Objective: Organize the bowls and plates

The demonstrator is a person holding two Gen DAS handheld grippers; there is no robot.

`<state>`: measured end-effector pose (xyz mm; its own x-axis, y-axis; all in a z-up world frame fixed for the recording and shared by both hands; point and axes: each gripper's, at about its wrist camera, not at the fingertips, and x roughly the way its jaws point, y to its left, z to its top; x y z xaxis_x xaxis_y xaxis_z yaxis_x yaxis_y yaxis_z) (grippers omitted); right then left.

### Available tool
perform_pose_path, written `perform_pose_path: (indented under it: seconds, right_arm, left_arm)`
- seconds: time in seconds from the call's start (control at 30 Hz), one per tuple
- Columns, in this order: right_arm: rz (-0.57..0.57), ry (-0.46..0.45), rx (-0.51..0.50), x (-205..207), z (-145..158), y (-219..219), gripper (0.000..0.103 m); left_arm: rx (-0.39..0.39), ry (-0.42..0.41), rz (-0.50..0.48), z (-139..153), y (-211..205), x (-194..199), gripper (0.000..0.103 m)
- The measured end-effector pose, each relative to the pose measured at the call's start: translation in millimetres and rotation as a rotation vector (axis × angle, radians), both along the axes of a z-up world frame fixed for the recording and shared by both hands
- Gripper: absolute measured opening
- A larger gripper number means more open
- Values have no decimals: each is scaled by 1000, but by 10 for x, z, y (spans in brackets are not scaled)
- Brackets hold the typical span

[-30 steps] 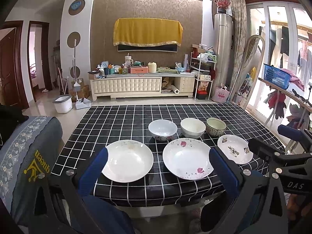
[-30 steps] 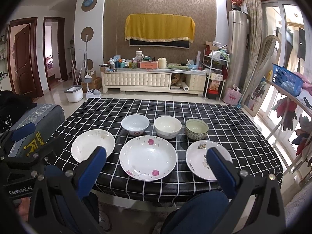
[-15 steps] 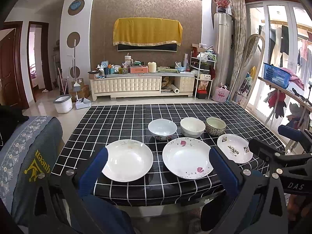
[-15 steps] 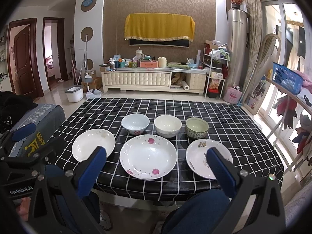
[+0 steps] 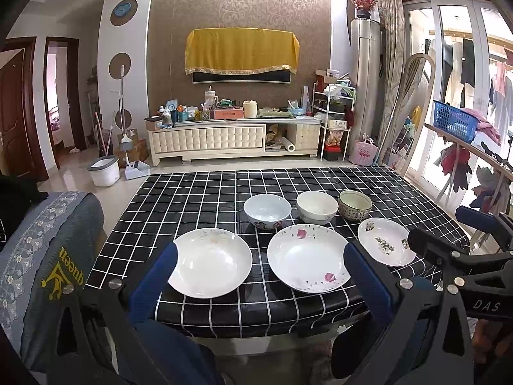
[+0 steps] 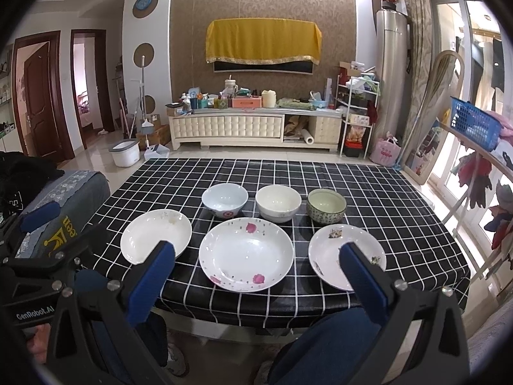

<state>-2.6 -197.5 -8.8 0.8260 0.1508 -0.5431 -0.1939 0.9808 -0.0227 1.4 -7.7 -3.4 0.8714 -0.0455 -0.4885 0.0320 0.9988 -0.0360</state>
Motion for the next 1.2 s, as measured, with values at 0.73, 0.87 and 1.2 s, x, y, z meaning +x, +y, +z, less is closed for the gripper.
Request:
perform_pose_path:
  seconds: [0.73,0.87,1.2]
  right_arm:
    - [60,52,-11,961,135,302,103]
    - [92,100,-1,1311,52,505,103]
    - [250,290,-35,1974,-528,1211,101]
  left_arm:
    - [2,112,-3,46,190,796,103]
    - [12,150,38,16,410,1070,103]
    - [-62,302,156,-364,1188,1642,103]
